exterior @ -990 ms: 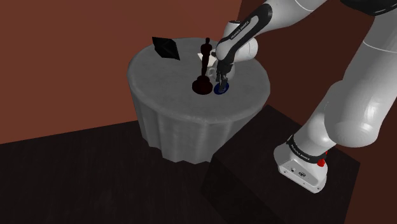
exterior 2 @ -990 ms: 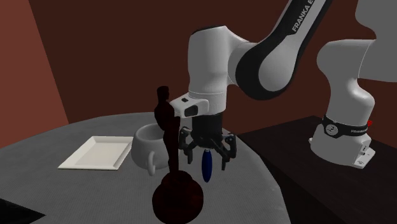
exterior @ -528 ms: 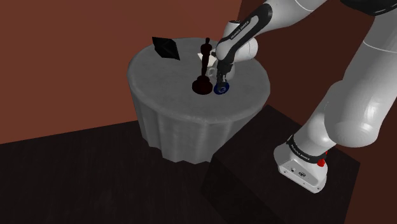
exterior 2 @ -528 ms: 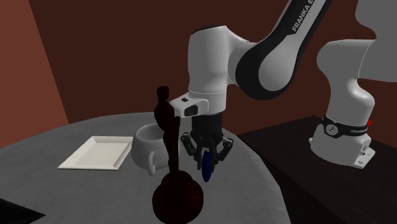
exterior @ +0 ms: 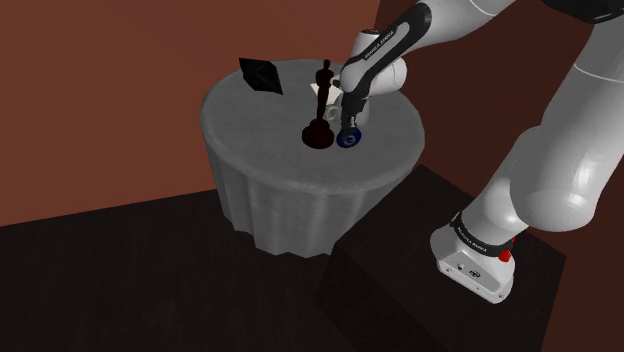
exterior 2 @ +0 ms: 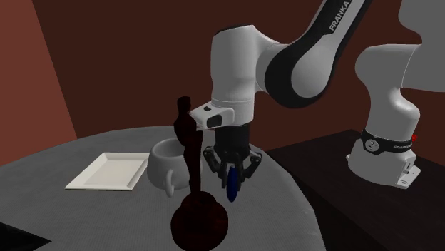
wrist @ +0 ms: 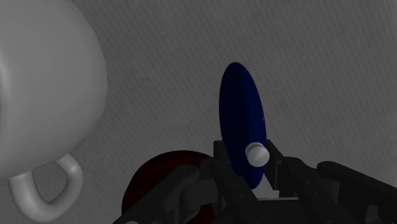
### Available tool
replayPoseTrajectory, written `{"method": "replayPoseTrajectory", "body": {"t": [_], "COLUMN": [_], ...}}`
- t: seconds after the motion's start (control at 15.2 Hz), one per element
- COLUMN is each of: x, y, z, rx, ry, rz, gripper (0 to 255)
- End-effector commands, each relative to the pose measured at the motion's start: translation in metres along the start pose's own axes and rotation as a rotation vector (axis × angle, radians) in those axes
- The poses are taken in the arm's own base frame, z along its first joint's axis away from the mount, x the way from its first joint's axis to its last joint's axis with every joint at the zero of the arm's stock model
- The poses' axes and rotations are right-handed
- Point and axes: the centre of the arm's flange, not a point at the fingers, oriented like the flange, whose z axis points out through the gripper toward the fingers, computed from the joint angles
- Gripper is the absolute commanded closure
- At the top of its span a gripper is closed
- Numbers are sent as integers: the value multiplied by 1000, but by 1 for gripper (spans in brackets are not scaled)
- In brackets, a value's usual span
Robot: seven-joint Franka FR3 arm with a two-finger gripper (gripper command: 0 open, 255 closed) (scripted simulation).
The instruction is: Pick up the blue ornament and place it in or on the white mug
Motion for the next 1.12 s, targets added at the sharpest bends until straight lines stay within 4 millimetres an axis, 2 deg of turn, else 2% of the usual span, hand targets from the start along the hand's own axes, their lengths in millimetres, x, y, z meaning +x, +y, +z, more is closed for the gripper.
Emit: {"method": "replayPoseTrajectory", "body": {"t": [0.0,1.06], "x": [1,4], "y": [0,-1], "z": [-9,-93], "rx": [1,1], "ry": [0,0], "rz": [0,0], "gripper": [255,255]}}
